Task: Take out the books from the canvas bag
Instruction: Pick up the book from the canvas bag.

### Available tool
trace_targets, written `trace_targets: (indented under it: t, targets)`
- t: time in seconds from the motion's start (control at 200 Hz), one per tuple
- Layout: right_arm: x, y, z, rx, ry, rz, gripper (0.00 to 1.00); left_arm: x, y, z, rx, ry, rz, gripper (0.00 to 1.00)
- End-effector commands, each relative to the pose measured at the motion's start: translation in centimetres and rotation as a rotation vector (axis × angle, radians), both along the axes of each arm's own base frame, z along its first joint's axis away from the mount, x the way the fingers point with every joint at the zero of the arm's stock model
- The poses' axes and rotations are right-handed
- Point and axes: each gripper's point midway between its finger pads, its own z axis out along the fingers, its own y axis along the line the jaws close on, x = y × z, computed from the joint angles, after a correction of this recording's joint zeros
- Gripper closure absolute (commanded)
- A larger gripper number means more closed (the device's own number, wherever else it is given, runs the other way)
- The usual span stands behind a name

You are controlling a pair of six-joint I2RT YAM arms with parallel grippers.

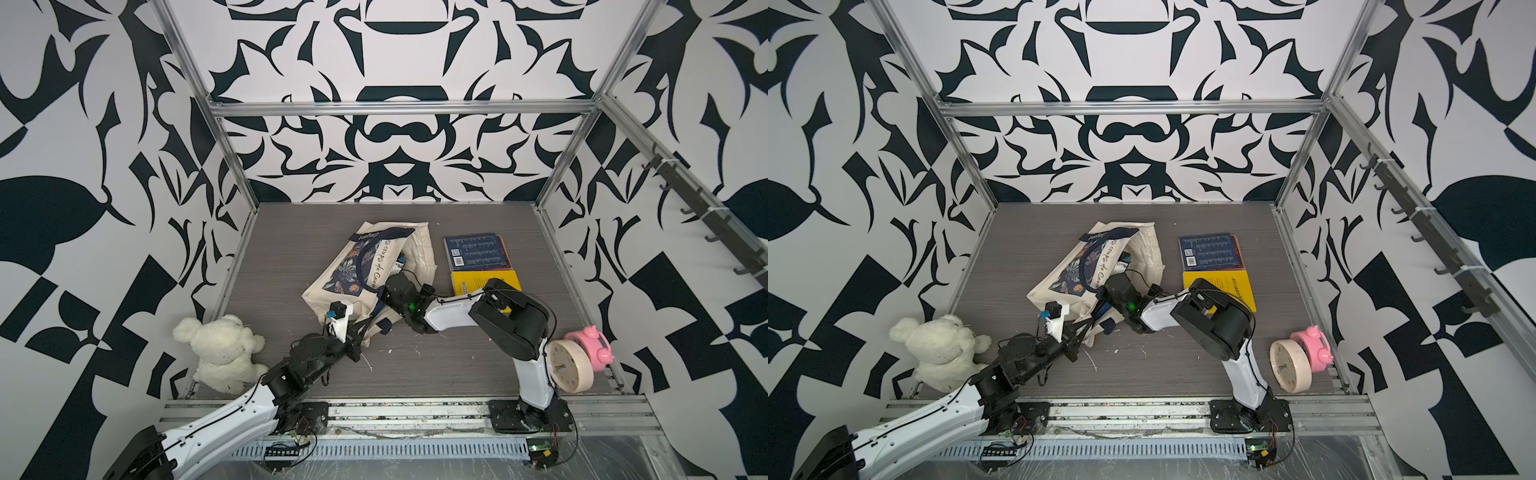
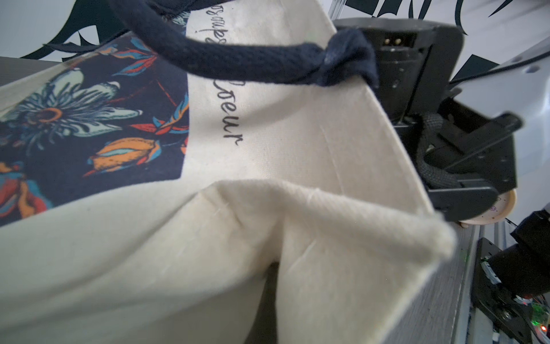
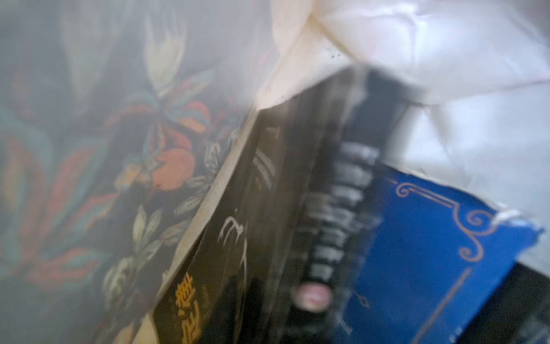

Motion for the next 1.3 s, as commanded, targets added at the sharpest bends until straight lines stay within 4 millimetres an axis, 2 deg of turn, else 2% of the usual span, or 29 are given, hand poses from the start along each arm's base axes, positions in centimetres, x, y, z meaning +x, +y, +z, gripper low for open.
trace_targets:
  t: [0.0,0.05,0.215,0.36,0.585,0.825,1.07,1.295]
  targets:
    - [0.2,-2.4,4.0,0.044,-0.107,-0.103,0.91,0.2,0.1,4.4,-0.119,-0.096,0.02,1.0]
    - [0.1,-3.1,4.3,0.047,-0.114,-0.12,1.0,0.6,0.9,4.5,-0.126,-0.1,0.067,1.0]
    - [-0.5,-4.9,5.1,0.054,-0.131,-0.152,1.0,1.6,3.3,4.7,-0.14,-0.111,0.201,1.0]
    - [-1.4,-6.5,5.8,0.095,-0.142,-0.176,1.0,2.5,6.1,4.8,-0.162,-0.12,0.359,1.0]
    - [-3.3,-10.2,8.8,0.122,-0.197,-0.222,1.0,3.4,9.2,4.1,-0.169,-0.116,0.535,1.0]
    - [-5.6,-15.2,11.7,0.123,-0.241,-0.297,1.0,4.0,9.8,3.3,-0.124,-0.082,0.6,1.0]
    - [-7.5,-22.5,14.5,0.061,-0.278,-0.488,1.0,4.3,9.7,3.0,-0.098,-0.061,0.615,1.0]
    - [-8.7,-27.5,16.3,0.056,-0.305,-0.587,1.0,4.4,9.9,2.8,-0.091,-0.054,0.631,1.0]
